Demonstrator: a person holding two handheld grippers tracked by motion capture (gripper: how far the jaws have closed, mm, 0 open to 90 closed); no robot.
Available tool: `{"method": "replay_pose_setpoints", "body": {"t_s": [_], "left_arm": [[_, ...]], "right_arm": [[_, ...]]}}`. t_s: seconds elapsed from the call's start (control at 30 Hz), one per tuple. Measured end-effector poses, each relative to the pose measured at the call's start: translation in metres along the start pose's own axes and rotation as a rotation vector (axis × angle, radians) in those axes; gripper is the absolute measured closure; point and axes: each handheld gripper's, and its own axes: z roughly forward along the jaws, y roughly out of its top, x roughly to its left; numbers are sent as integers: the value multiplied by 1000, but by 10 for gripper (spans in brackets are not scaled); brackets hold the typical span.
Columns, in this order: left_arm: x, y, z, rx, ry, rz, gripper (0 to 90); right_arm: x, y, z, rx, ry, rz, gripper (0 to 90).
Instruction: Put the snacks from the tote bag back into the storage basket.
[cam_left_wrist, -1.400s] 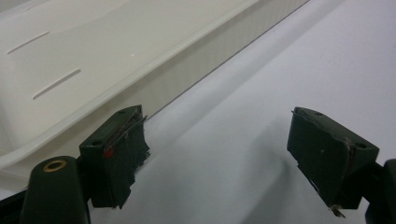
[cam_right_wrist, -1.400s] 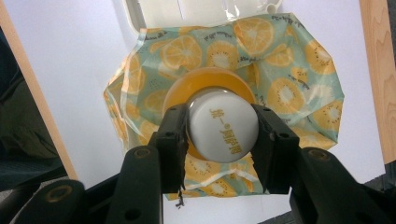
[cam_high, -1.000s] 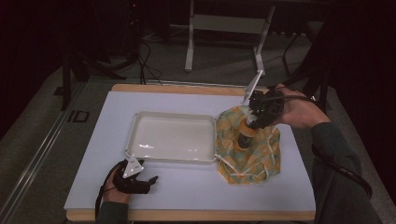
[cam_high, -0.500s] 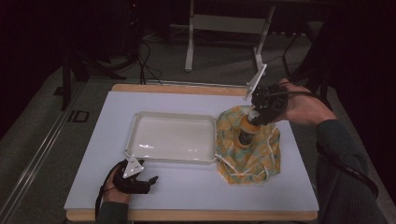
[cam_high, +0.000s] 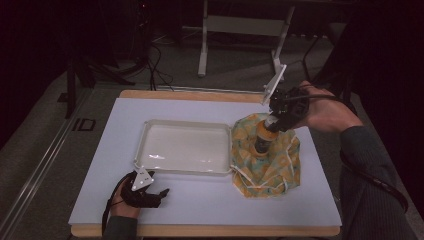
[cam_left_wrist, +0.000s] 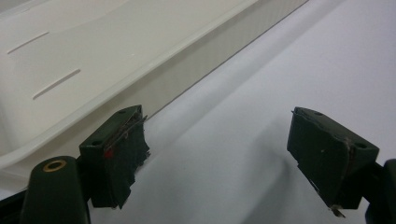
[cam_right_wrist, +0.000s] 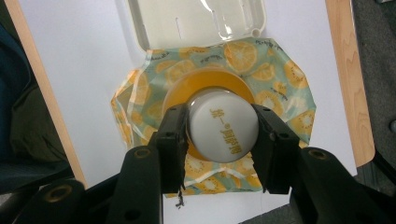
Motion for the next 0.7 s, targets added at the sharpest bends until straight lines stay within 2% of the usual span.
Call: {"method": "replay_pose_setpoints", "body": {"t_s": [0.3, 0.7], "left_arm": [[0, 0, 0, -2, 0, -3, 195], [0, 0, 0, -2, -1, -3, 195]], "right_arm": [[1, 8, -1, 8, -2, -18, 591], [2, 20, 0, -13, 4, -32, 591]]}}
